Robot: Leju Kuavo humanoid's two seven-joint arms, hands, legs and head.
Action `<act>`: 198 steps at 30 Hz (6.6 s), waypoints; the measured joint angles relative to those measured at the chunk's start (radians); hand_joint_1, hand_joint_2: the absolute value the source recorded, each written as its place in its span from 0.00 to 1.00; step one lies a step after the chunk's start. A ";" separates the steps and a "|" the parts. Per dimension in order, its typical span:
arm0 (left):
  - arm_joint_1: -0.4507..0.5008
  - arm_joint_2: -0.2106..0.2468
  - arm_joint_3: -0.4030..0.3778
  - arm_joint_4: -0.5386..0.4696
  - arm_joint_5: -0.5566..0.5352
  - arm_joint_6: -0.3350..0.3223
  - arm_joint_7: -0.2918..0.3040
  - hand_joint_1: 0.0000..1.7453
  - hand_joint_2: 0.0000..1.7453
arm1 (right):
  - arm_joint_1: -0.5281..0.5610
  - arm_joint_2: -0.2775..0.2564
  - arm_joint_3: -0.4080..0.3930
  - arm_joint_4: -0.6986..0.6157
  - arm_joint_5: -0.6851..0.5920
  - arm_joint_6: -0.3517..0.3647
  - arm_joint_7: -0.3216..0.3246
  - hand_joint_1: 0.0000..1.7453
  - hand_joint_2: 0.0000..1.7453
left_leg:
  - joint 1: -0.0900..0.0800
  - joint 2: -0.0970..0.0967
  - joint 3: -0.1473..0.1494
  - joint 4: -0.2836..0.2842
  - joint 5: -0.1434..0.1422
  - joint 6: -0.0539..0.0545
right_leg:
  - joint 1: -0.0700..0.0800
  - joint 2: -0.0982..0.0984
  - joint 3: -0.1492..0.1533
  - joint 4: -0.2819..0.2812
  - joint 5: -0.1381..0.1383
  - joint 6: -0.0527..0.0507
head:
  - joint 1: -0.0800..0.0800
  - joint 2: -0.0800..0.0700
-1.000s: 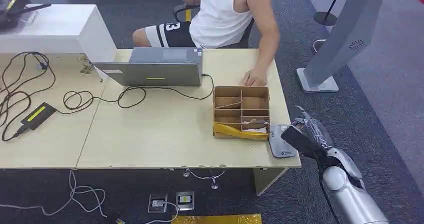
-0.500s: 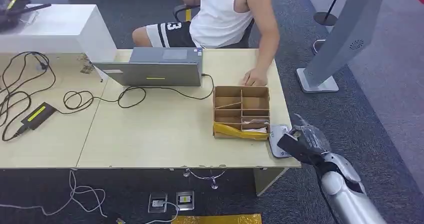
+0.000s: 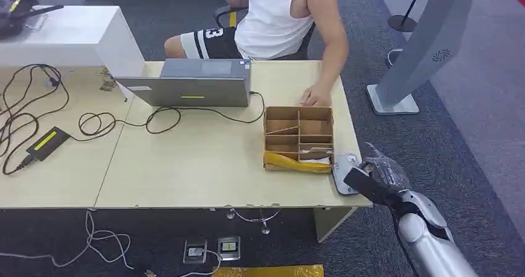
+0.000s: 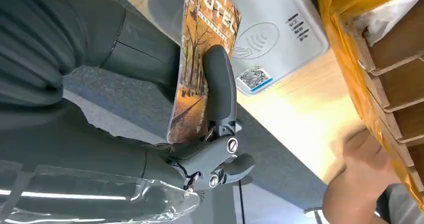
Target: Pass the card to the sensor for recognition and then transmit it.
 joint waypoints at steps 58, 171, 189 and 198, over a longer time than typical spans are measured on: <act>-0.100 0.000 -0.121 -0.026 -0.145 -0.077 0.049 0.00 1.00 | -0.830 0.134 0.202 0.559 0.348 -0.023 -0.105 0.96 1.00 | 0.001 -0.005 -0.005 0.001 0.002 -0.001 | 0.001 -0.006 -0.002 0.001 0.001 -0.001 | 0.000 0.000; -0.106 0.007 -0.133 -0.026 -0.156 -0.075 0.079 0.00 0.00 | -0.141 0.100 0.169 -0.059 0.309 -0.111 0.007 0.00 1.00 | 0.002 -0.001 -0.003 0.000 0.001 -0.002 | 0.002 -0.001 -0.002 0.000 0.001 -0.001 | 0.000 0.000; -0.120 0.003 -0.133 -0.026 -0.167 -0.087 0.090 0.00 0.00 | -0.211 0.123 0.170 0.080 0.342 -0.144 -0.034 0.00 1.00 | 0.002 -0.001 -0.004 0.000 0.001 -0.002 | 0.002 -0.001 -0.002 0.000 0.001 -0.001 | 0.000 0.000; -0.120 0.003 -0.133 -0.026 -0.171 -0.093 0.090 0.00 0.00 | -0.213 0.128 0.170 0.104 0.330 -0.114 -0.037 0.22 1.00 | 0.002 -0.001 -0.003 0.001 0.001 -0.002 | 0.002 -0.001 -0.002 0.000 0.001 -0.001 | 0.000 0.000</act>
